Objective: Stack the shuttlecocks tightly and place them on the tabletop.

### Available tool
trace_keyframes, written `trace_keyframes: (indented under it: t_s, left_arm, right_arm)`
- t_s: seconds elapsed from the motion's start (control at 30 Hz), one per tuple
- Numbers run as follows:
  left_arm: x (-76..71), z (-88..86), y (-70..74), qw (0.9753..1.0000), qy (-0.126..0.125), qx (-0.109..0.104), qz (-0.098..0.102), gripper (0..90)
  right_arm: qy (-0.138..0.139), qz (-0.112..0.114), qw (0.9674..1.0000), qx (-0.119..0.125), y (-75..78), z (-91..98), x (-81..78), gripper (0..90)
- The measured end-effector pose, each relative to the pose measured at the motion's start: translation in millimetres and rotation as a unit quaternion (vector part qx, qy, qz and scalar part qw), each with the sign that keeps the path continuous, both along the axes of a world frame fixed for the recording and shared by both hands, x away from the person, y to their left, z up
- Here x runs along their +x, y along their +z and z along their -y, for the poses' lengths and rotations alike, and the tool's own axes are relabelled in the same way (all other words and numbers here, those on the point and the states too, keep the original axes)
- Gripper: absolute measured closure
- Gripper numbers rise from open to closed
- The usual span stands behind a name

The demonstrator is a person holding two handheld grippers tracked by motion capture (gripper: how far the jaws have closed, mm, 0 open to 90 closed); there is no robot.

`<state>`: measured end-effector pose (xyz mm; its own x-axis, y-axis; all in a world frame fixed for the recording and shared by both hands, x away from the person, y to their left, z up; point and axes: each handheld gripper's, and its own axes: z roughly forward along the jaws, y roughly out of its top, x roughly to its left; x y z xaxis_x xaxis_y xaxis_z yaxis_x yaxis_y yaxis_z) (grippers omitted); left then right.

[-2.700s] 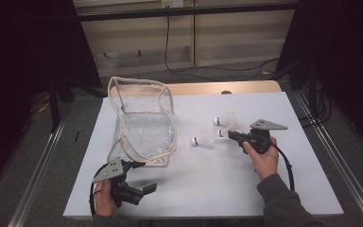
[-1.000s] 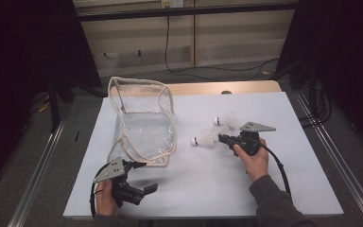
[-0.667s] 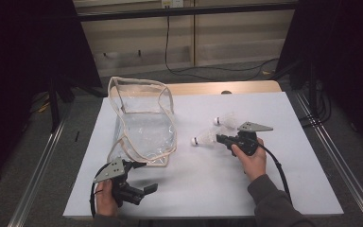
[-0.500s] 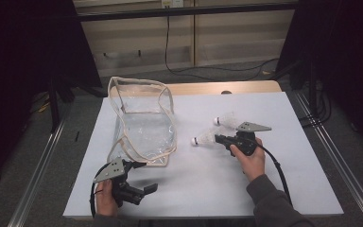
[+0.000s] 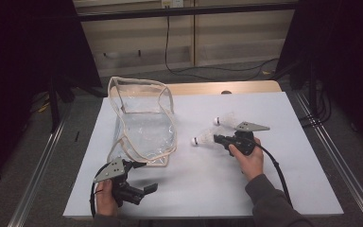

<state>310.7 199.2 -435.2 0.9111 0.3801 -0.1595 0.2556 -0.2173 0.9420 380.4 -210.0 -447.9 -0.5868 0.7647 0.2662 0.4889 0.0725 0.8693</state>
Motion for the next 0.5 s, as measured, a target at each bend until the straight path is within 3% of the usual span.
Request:
trace_keyframes:
  t_s: [0.5]
  left_arm:
    - [-0.2,0.5,-0.4,1.0000,-0.001,0.000,-0.001,3.6]
  right_arm:
    - [0.007,-0.004,1.0000,0.000,-4.1,-4.7,-0.8,90.0]
